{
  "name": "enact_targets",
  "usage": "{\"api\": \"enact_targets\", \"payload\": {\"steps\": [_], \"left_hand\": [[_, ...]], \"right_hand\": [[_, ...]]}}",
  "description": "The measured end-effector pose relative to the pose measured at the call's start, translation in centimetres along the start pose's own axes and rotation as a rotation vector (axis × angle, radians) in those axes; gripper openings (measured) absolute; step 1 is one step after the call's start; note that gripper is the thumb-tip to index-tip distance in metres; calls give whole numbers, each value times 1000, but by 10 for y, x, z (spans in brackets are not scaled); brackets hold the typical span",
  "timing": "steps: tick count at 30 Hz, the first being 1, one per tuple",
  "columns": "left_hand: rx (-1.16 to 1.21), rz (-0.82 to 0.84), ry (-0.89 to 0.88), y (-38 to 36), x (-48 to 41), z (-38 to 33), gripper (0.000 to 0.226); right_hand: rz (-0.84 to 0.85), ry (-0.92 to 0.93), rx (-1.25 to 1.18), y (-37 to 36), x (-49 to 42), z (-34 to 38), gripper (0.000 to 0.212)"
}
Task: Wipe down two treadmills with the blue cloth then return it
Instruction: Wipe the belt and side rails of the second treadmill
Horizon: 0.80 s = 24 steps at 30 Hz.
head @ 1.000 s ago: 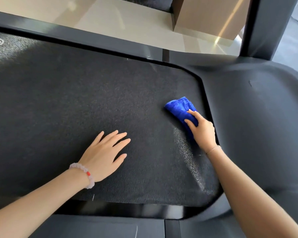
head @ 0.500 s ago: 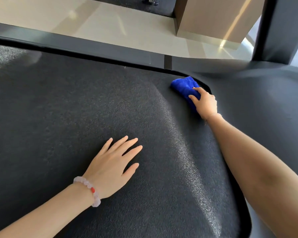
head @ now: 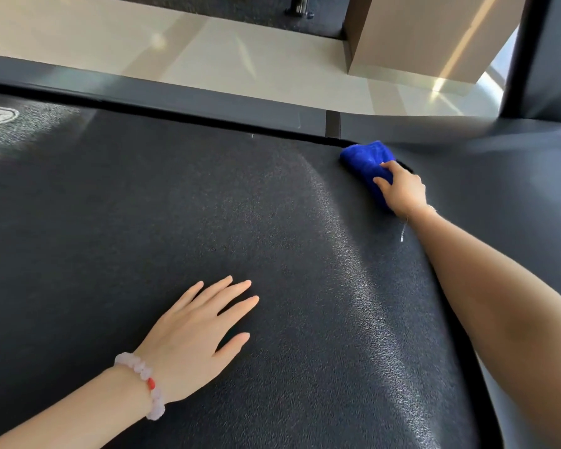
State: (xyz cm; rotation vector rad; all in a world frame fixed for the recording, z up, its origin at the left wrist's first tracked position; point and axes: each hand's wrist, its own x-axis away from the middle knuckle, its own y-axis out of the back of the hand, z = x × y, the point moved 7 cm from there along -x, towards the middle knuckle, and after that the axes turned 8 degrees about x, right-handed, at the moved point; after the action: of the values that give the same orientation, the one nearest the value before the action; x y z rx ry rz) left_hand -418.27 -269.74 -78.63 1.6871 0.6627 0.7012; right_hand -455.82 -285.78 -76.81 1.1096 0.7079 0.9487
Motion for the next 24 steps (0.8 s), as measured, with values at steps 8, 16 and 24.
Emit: {"api": "enact_targets", "payload": {"steps": [8,16,24], "left_hand": [[74,38,94,5,23,6,61],[156,32,132,17,71,8,79],[161,156,288,17,179,42,93]], "right_hand": [[-34,67,-84,5,85,9,36],[-75,92,-155,-4,206,36,34],[18,243,-142,-12,282,57,37]]}}
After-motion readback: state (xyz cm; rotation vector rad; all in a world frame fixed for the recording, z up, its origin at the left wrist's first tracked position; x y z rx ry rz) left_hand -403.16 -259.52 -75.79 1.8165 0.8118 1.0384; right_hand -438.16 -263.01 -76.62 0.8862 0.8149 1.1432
